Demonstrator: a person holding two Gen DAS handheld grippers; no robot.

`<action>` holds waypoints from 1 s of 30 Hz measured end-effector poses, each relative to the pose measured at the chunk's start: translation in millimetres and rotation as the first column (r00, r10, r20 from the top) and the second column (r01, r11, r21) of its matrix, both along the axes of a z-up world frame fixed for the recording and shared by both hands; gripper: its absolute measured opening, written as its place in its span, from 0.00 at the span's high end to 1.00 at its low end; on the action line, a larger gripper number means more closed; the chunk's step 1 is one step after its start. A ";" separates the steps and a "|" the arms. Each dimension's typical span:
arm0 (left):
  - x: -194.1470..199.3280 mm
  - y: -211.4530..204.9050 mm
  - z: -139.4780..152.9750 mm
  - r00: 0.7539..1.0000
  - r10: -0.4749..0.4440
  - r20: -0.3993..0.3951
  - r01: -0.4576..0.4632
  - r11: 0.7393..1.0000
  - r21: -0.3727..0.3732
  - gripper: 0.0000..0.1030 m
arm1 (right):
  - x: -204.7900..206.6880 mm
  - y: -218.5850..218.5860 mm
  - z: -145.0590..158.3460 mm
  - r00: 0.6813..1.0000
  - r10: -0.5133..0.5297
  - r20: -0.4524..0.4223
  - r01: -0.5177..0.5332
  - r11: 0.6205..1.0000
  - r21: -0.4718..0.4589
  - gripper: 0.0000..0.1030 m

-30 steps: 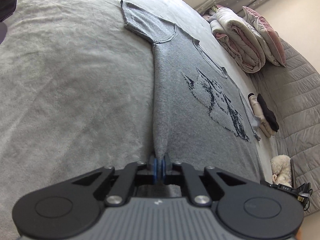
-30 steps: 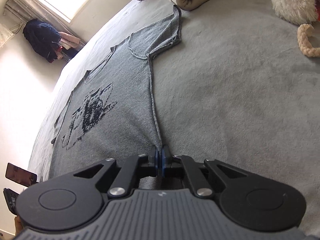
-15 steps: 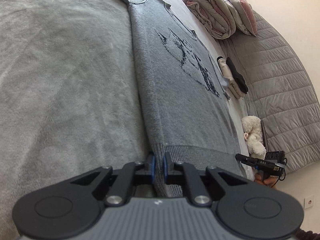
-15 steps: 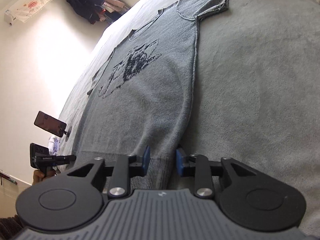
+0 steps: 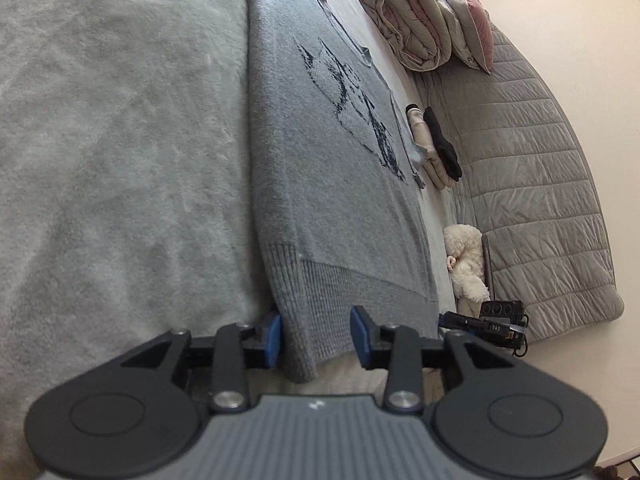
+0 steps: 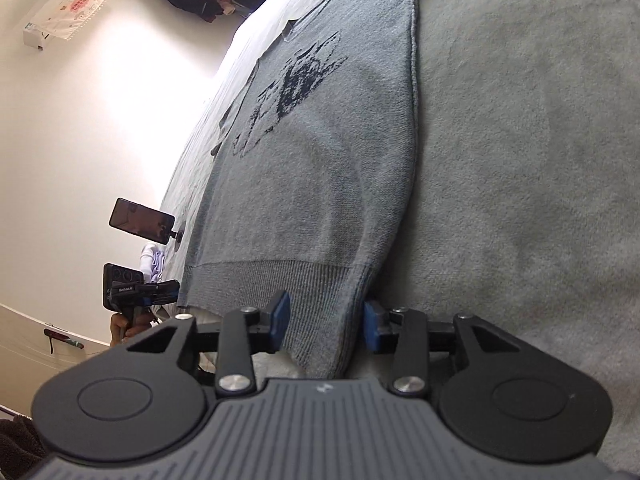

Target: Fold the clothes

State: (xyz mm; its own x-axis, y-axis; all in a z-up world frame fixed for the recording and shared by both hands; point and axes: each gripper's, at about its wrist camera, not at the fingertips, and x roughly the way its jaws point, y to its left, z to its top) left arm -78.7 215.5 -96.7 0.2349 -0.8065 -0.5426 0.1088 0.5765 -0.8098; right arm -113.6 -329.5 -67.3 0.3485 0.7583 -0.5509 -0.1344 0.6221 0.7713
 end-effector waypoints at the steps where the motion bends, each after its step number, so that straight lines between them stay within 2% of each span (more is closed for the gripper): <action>1: 0.3 -5.3 -0.5 1.000 -0.004 -0.010 0.005 1.000 0.026 0.70 | 0.7 3.8 1.8 1.000 0.010 0.005 -0.010 0.999 -0.030 0.49; 2: 0.8 -8.9 -0.9 1.000 0.004 -0.029 -0.002 0.998 0.068 0.89 | 1.5 7.7 3.5 1.000 0.021 0.010 -0.020 0.998 -0.060 0.58; 3: 0.7 -11.4 -0.5 0.999 0.012 -0.041 -0.008 0.995 0.097 0.95 | 2.2 11.5 5.3 0.999 0.032 0.014 -0.030 0.995 -0.090 0.70; 4: -0.9 -12.0 1.8 0.999 0.014 -0.041 -0.009 0.994 0.112 0.95 | 4.5 10.2 4.5 0.999 0.031 -0.011 -0.032 0.994 -0.104 0.96; 7: -7.4 -13.3 13.2 1.000 -0.009 -0.029 0.014 0.981 0.191 0.95 | 9.6 4.6 3.7 0.996 0.027 -0.083 -0.039 0.990 -0.139 0.97; 8: -9.0 -12.6 17.5 0.999 -0.013 -0.032 0.019 0.976 0.218 0.92 | 9.4 3.2 5.2 0.995 0.029 -0.098 -0.044 0.988 -0.151 0.97; 9: -10.2 -12.5 22.5 0.999 -0.017 -0.034 0.025 0.969 0.245 0.91 | 8.1 3.4 9.8 0.994 0.034 -0.102 -0.050 0.985 -0.167 0.94; 10: -11.0 -13.2 28.7 0.999 -0.022 -0.032 0.030 0.962 0.273 0.92 | 6.7 3.9 14.8 0.994 0.038 -0.105 -0.057 0.981 -0.184 0.87; 11: -11.9 -14.4 36.0 0.999 -0.030 -0.027 0.036 0.952 0.304 0.87 | 5.3 4.3 19.8 0.993 0.042 -0.107 -0.063 0.978 -0.200 0.76; 12: -13.1 -16.1 44.4 0.999 -0.042 -0.014 0.044 0.941 0.335 0.70 | 2.4 4.8 27.1 0.995 0.046 -0.089 -0.065 0.973 -0.220 0.66; 13: -14.4 -18.1 52.5 0.998 -0.055 0.006 0.050 0.935 0.352 0.58 | -0.6 5.4 34.7 0.996 0.051 -0.067 -0.066 0.968 -0.241 0.39; 14: -15.7 -21.0 62.4 0.996 -0.077 0.044 0.055 0.927 0.370 0.37 | -3.9 6.8 44.0 0.998 0.051 -0.027 -0.056 0.962 -0.266 0.22; 15: -16.5 -24.8 71.9 0.991 -0.096 0.091 0.054 0.921 0.387 0.33 | -3.9 9.4 52.7 0.999 0.047 0.010 -0.042 0.955 -0.294 0.22; 17: -14.4 -33.5 88.0 0.977 -0.119 0.176 0.036 0.909 0.415 0.32 | 0.7 16.5 68.4 0.996 0.024 0.083 0.006 0.938 -0.346 0.22; 19: -6.2 -49.0 102.1 0.953 -0.126 0.276 -0.007 0.900 0.436 0.27 | 12.6 26.9 80.2 0.987 -0.016 0.160 0.077 0.921 -0.382 0.22; 21: 7.1 -70.2 111.1 0.908 -0.128 0.398 -0.074 0.887 0.455 0.15 | 27.0 38.6 86.6 0.971 -0.054 0.233 0.145 0.907 -0.395 0.20; 22: 13.1 -79.8 113.9 0.883 -0.128 0.451 -0.107 0.881 0.461 0.13 | 36.5 46.7 86.6 0.959 -0.077 0.273 0.186 0.898 -0.399 0.13; 23: 19.1 -88.8 113.1 0.861 -0.124 0.493 -0.141 0.874 0.465 0.10 | 47.8 56.0 85.8 0.942 -0.093 0.322 0.227 0.884 -0.408 0.05; 24: 27.7 -99.3 110.8 0.839 -0.112 0.532 -0.182 0.865 0.467 0.08 | 59.3 65.4 84.9 0.922 -0.107 0.372 0.268 0.870 -0.414 0.03; 26: 47.9 -116.3 102.7 0.806 -0.067 0.589 -0.264 0.849 0.458 0.07 | 79.4 86.9 77.4 0.886 -0.112 0.450 0.323 0.845 -0.427 0.01; 30: 82.7 -136.2 76.1 0.753 -0.026 0.658 -0.349 0.832 0.432 0.05 | 114.9 124.4 59.0 0.852 -0.118 0.510 0.371 0.823 -0.429 0.00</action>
